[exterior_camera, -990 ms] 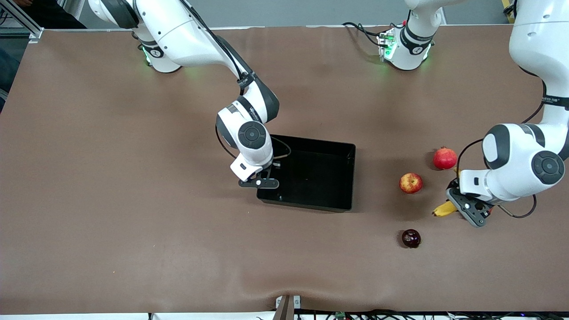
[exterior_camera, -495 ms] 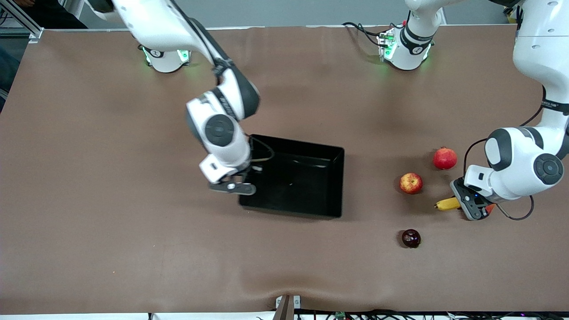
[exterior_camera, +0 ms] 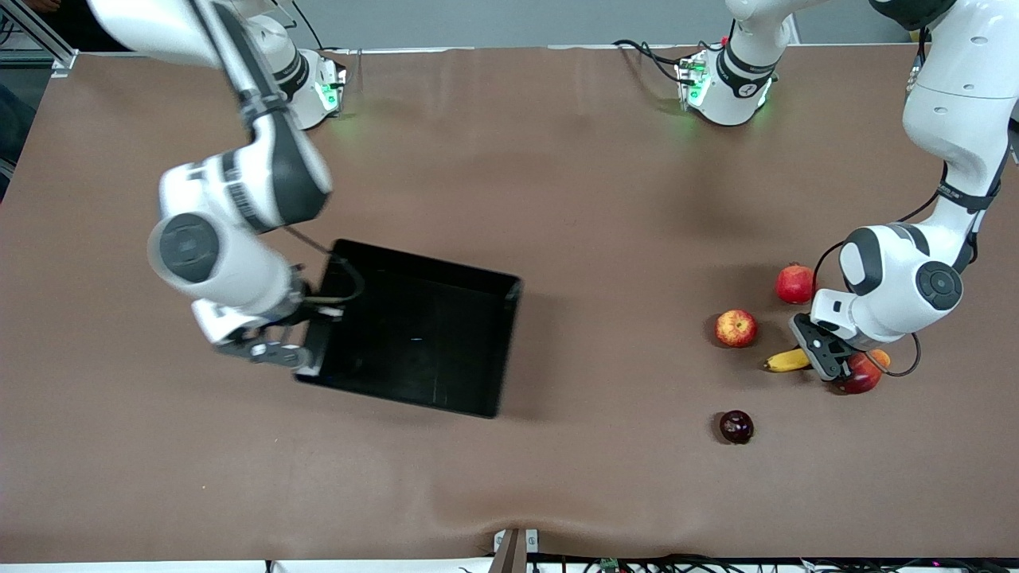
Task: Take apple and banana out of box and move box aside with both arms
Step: 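Carry the banana to the fruits while the right gripper drags the box, then lower the banana and open the left gripper while the right gripper sets the box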
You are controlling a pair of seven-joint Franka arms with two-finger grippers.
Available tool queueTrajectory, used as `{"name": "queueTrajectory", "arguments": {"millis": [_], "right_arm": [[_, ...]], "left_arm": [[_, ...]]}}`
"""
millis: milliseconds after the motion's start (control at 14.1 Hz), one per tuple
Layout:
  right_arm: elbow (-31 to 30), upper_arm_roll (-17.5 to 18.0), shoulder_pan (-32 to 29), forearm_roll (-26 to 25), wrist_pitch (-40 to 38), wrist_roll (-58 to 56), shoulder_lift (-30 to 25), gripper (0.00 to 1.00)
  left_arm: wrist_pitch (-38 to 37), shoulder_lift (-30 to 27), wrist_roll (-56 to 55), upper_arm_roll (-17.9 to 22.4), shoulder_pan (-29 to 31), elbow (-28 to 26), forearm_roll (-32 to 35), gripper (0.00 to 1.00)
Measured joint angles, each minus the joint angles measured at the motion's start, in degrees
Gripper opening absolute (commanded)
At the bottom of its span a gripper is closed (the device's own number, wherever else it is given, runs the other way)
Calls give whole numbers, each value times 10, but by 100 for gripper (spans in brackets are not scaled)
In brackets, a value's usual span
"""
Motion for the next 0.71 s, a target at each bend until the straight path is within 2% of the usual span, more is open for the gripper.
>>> {"name": "queueTrajectory", "arguments": {"millis": [424, 707], "right_arm": [[-13, 0, -142, 0, -2, -190, 2, 0], [-13, -1, -221, 0, 5, -268, 9, 0]], "left_arm": [[21, -5, -16, -3, 13, 4, 0, 100], [-47, -63, -96, -28, 13, 13, 0, 100]]}}
